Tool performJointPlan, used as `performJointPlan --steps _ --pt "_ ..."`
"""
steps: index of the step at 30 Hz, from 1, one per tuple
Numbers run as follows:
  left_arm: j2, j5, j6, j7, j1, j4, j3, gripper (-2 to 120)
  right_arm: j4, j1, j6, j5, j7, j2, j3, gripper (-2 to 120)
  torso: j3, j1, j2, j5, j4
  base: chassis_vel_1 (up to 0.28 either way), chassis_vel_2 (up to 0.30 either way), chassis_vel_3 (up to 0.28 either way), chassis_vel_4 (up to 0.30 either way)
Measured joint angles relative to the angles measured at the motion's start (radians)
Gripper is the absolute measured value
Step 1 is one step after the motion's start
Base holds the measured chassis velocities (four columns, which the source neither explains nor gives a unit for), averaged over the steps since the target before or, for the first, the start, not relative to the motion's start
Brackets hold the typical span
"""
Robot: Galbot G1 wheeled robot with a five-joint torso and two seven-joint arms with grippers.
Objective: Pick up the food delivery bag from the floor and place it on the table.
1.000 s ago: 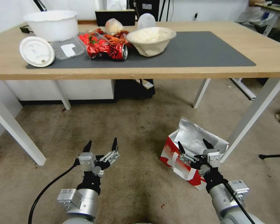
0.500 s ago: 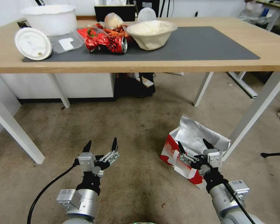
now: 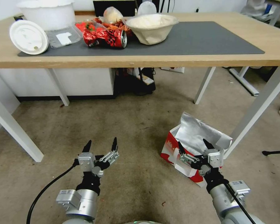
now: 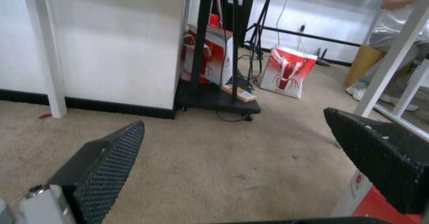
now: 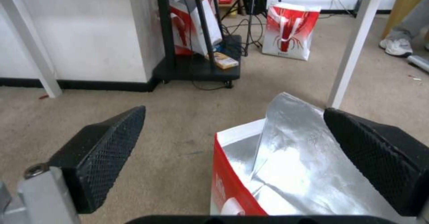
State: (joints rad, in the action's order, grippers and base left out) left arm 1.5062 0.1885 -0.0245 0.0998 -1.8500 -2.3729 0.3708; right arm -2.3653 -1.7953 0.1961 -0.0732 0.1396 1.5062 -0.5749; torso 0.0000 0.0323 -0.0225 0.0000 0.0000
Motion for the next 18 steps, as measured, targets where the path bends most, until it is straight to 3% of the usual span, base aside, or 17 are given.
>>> performJointPlan --steps 6,10,11,14,15,18 --pt "-0.002 0.002 0.035 -0.012 0.005 0.013 0.006 100 0.013 0.007 -0.006 -0.005 0.001 -0.016 -0.005 100 0.000 0.000 -0.002 -0.0001 -0.0001 0.000 0.000 0.000 0.000" --pt "-0.024 -0.002 0.051 -0.030 0.005 0.018 0.009 100 0.102 0.135 -0.025 -0.104 0.032 -0.163 -0.060 100 0.000 0.000 -0.004 0.0003 0.0000 0.000 0.000 0.000 0.000" --pt "-0.024 -0.002 0.051 -0.030 0.005 0.018 0.009 100 0.102 0.135 -0.025 -0.104 0.032 -0.163 -0.060 100 0.000 0.000 -0.004 0.0003 0.0000 0.000 0.000 0.000 0.000" --pt "-0.027 -0.003 0.056 -0.027 0.001 0.018 0.014 100 0.198 0.235 -0.053 -0.202 0.071 -0.319 -0.080 100 0.000 0.001 -0.006 0.0003 0.0003 0.000 0.000 0.000 0.000" --pt "-0.027 -0.003 0.056 -0.027 0.001 0.018 0.014 100 0.198 0.235 -0.053 -0.202 0.071 -0.319 -0.080 100 0.000 0.001 -0.006 0.0003 0.0003 0.000 0.000 0.000 0.000" --pt "-0.026 -0.003 0.056 -0.024 0.000 0.015 0.018 100 0.277 0.305 -0.078 -0.282 0.108 -0.433 -0.083 100 0.000 0.001 -0.006 0.0003 0.0000 0.000 0.000 0.000 0.000"
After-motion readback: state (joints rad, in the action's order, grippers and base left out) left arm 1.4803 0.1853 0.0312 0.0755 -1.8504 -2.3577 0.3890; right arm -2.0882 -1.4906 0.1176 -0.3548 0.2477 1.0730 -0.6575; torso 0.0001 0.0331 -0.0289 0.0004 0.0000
